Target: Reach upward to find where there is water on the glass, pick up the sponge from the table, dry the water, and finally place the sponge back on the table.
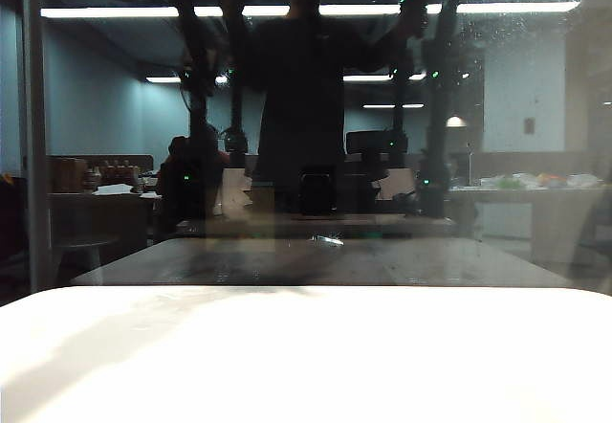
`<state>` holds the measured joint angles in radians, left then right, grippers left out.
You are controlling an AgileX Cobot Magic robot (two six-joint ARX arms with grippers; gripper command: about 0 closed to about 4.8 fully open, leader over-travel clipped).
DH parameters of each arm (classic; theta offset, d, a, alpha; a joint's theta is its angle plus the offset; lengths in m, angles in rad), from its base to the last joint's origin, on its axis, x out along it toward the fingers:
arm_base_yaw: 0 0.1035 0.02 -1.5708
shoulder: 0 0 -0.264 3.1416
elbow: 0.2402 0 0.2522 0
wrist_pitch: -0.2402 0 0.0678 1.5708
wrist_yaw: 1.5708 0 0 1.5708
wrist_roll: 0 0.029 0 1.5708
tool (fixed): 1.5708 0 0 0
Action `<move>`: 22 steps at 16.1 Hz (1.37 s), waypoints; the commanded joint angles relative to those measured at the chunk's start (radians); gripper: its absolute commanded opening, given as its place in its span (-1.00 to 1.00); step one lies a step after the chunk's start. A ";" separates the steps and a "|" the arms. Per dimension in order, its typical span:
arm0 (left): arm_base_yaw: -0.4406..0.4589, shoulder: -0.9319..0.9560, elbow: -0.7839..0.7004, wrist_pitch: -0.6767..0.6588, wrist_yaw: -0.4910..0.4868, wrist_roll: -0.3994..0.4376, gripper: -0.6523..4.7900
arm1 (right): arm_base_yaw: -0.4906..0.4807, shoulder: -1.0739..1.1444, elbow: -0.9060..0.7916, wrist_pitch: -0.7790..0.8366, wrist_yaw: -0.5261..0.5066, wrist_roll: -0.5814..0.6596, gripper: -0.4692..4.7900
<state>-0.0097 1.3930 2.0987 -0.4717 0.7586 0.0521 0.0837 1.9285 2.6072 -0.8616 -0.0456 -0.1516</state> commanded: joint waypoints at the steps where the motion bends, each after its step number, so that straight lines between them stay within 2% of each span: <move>1: -0.001 -0.004 0.006 0.009 0.002 0.000 -0.78 | -0.109 -0.049 0.003 -0.009 0.042 0.002 -0.85; 4: -0.001 -0.004 0.006 0.009 0.002 0.000 -0.78 | -0.178 -0.115 0.003 -0.011 -0.035 0.002 -0.85; 6: -0.001 -0.004 0.006 0.009 0.002 0.000 -0.78 | -0.184 -0.163 0.003 -0.016 -0.051 0.002 -0.85; 9: -0.001 -0.004 0.006 0.008 0.002 0.000 -0.78 | -0.181 -0.243 0.002 -0.074 -0.069 0.047 -0.85; 14: -0.001 -0.004 0.006 0.008 0.005 0.000 -0.78 | -0.122 -0.323 -0.042 -0.156 -0.039 0.041 -0.85; 17: -0.001 -0.005 0.006 0.005 0.005 -0.004 -0.78 | -0.017 -0.454 -0.261 -0.158 0.048 -0.013 -0.85; 22: -0.001 -0.006 0.006 -0.030 0.005 -0.003 -0.78 | -0.008 -0.754 -0.799 -0.116 0.044 -0.006 -0.85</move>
<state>-0.0097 1.3922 2.0987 -0.5091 0.7589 0.0517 0.0765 1.2095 1.8523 -1.0019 -0.0017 -0.1585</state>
